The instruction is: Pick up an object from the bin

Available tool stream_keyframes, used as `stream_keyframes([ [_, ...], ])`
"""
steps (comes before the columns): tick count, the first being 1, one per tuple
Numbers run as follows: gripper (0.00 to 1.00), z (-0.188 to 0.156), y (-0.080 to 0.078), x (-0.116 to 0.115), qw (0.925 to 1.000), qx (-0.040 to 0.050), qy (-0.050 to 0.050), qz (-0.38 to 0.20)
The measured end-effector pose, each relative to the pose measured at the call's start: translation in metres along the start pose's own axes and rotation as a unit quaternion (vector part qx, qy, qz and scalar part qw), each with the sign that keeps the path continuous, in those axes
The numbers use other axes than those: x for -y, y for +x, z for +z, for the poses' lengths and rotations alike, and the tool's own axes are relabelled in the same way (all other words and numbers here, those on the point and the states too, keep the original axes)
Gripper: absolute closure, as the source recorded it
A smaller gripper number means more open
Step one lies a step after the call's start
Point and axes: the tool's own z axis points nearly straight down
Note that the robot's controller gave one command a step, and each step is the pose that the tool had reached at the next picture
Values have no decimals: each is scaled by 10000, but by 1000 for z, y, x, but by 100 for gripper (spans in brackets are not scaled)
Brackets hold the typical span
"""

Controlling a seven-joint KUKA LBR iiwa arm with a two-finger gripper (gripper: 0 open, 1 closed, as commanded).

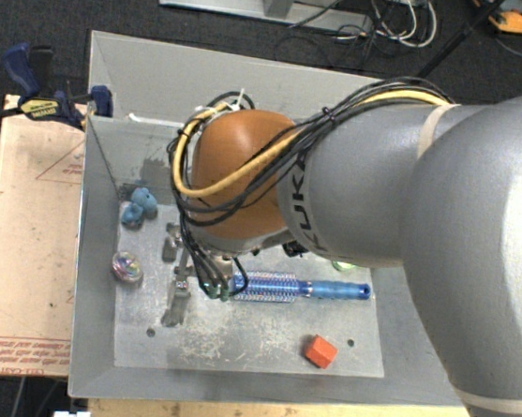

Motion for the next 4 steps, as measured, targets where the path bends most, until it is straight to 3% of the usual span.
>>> stream_keyframes([
  [1, 0, -39, -6, 82, 9999, 57, 10, -91],
  [2, 0, 13, -38, 129, 10000, 28, 9, -56],
  [3, 0, 74, -39, 162, 9988, 17, -2, 480],
  [4, 100, 72, -41, 161, 9989, 37, -11, 477],
])
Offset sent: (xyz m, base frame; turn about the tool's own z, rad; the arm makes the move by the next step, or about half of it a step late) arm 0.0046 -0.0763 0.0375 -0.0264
